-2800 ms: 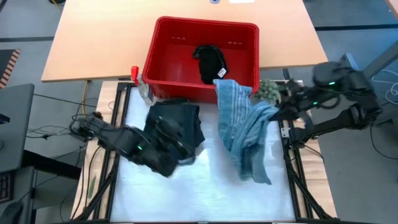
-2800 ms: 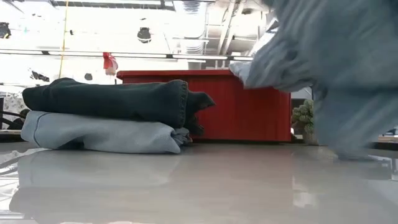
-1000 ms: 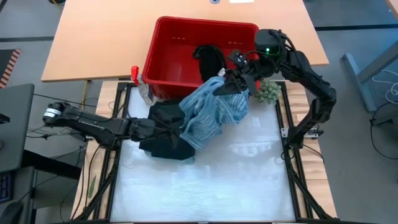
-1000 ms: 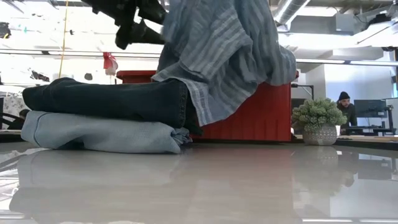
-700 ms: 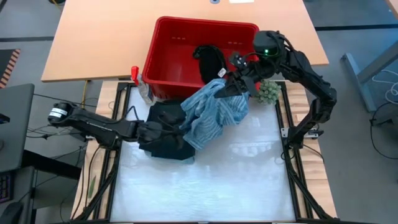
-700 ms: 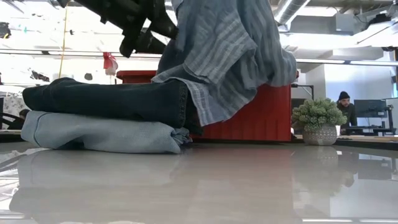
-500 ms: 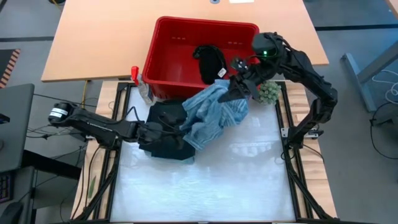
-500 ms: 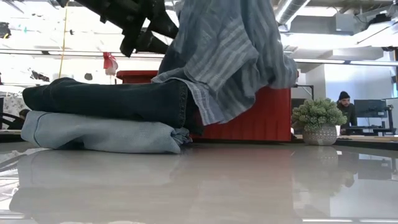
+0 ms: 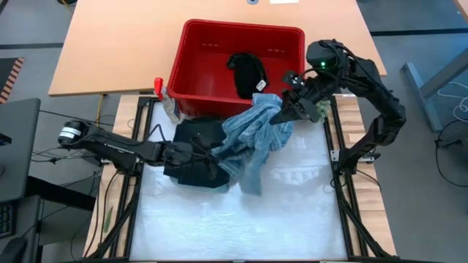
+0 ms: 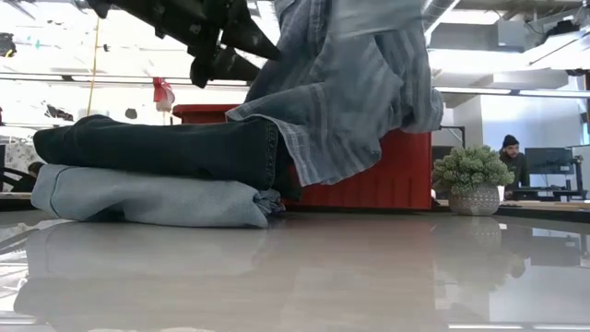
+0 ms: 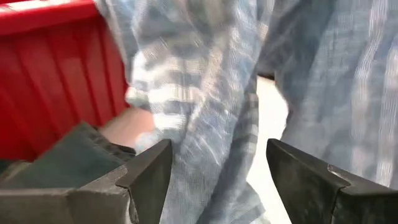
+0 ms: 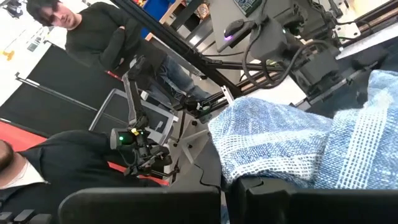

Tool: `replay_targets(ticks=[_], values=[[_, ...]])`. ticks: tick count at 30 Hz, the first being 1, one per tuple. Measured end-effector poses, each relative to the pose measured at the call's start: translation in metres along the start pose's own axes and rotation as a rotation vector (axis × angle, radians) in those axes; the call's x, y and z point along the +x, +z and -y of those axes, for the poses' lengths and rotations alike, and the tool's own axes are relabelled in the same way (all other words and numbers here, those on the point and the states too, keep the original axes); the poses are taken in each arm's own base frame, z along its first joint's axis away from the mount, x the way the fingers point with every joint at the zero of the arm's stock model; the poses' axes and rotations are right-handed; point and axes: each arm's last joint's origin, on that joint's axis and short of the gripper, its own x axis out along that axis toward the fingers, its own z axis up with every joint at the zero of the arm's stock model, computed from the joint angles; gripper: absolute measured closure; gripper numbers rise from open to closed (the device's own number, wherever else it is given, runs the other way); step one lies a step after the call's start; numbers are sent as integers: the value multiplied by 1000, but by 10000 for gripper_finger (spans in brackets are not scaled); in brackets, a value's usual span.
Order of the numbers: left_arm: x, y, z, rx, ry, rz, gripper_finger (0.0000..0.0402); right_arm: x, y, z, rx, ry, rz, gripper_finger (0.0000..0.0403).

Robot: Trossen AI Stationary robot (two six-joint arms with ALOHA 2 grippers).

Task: Fold laundry
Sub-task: Fold the blue shirt from the red laundry bin

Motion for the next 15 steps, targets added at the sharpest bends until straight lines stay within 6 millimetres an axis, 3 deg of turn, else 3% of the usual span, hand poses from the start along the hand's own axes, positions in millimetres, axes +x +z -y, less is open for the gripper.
replay_targets(ticks=[10, 13, 15], values=[[8, -5, -1, 5, 102, 24, 156, 0, -1, 1, 10, -7, -11, 379], [9, -4, -4, -15, 110, 25, 194, 1, -6, 1, 18, -17, -42, 379], [10, -4, -5, -60, 104, 23, 251, 2, -11, 0, 12, -22, -75, 379]])
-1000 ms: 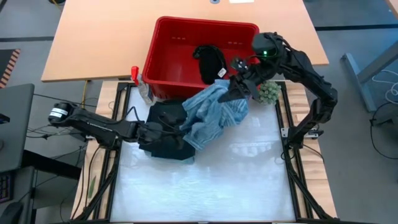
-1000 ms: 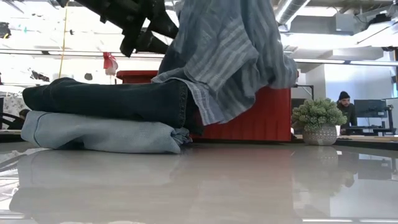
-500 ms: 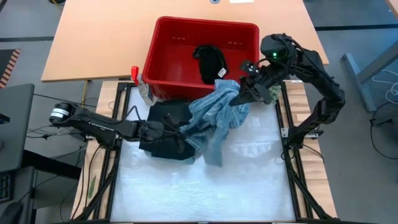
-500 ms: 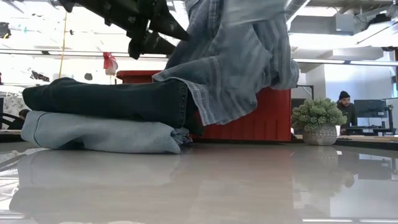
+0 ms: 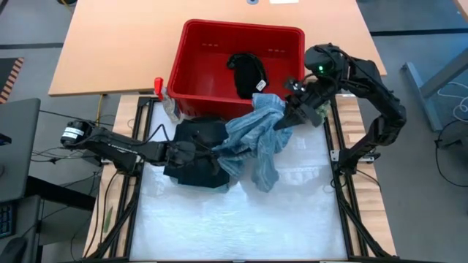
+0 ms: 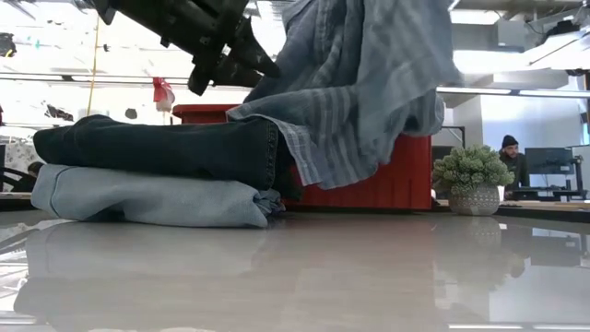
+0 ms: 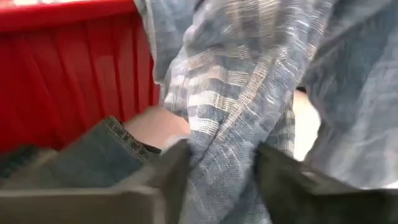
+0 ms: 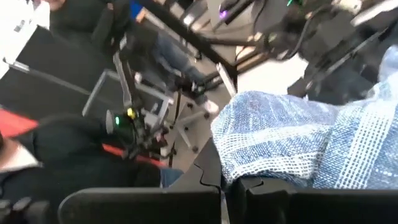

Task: Fold laundry
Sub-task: Fold the blue shirt from the red laundry bin

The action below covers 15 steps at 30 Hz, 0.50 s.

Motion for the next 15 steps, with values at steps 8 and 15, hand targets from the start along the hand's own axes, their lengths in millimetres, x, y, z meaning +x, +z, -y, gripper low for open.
replay_targets(ticks=[8, 15], values=[[-13, 52, 13, -63, -139, 93, 398, -16, -37, -20, -27, -167, -73, 379], [-65, 167, 39, 44, -268, 235, 401, -54, -80, -54, -45, -217, -64, 379]])
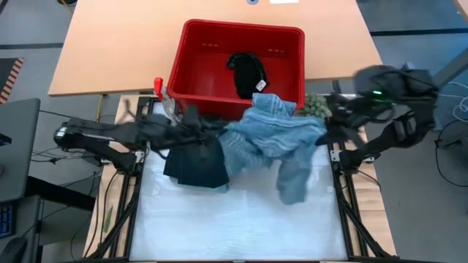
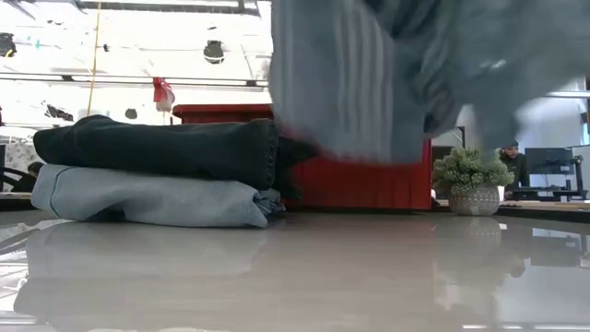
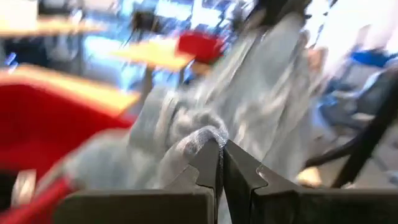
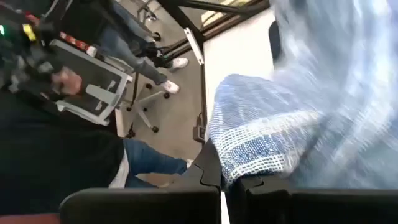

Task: Fold laundry
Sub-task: Fold the blue shirt from the red laundry bin

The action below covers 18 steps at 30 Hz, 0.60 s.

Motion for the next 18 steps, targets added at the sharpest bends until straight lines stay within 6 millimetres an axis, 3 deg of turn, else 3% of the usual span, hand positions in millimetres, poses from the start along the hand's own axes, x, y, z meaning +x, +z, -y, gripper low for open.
replay_targets(ticks=[3, 6, 13, 18], values=[[-11, 50, 13, 11, -84, 105, 401, -18, -17, -12, -37, 52, 10, 379], [-20, 86, 27, 0, -171, 180, 401, -31, -30, -24, -94, 160, -3, 379], [-20, 125, 69, 4, -389, 218, 401, -56, -31, -57, -393, 521, 176, 379], [-38, 159, 76, 48, -340, 302, 401, -73, -38, -47, -416, 423, 244, 379]])
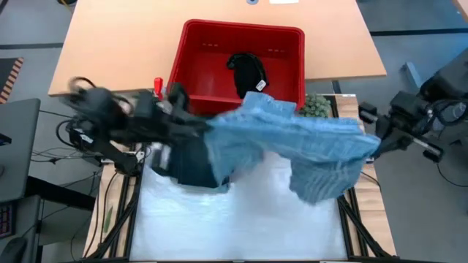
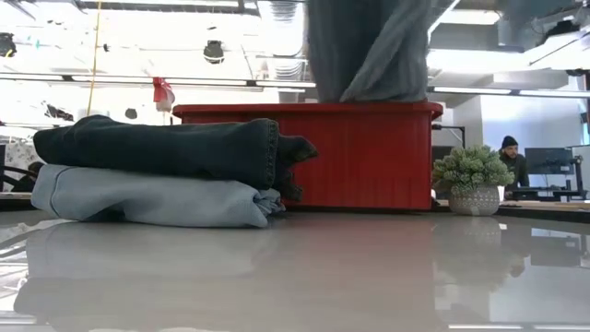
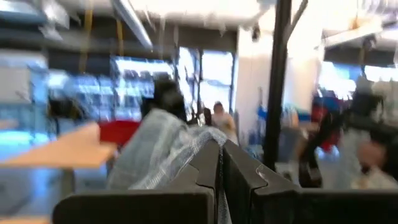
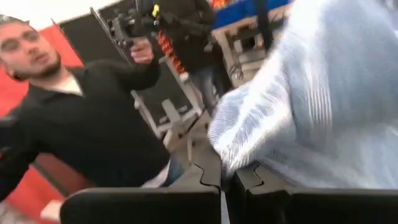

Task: Fold laundry
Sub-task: Fold the blue shirt from the red laundry bin

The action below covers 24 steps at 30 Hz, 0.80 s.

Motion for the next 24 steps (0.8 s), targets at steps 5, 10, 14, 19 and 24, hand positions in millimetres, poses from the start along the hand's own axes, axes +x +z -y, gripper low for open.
replay_targets(ticks=[5, 10, 14, 19, 24], values=[[-17, 44, 1, -12, -19, 163, 401, -9, 14, -8, -101, 61, 167, 379], [-16, 47, 8, -10, -122, 237, 401, 3, 28, -15, -248, 232, 243, 379], [-6, 34, 17, 7, -184, 188, 401, 30, 31, -12, -257, 275, 189, 379], [23, -21, 31, 31, -158, -92, 401, 54, 19, 0, -148, 192, 15, 379], [60, -116, 48, 54, -134, -436, 382, 51, 15, 6, -98, 125, -20, 379]])
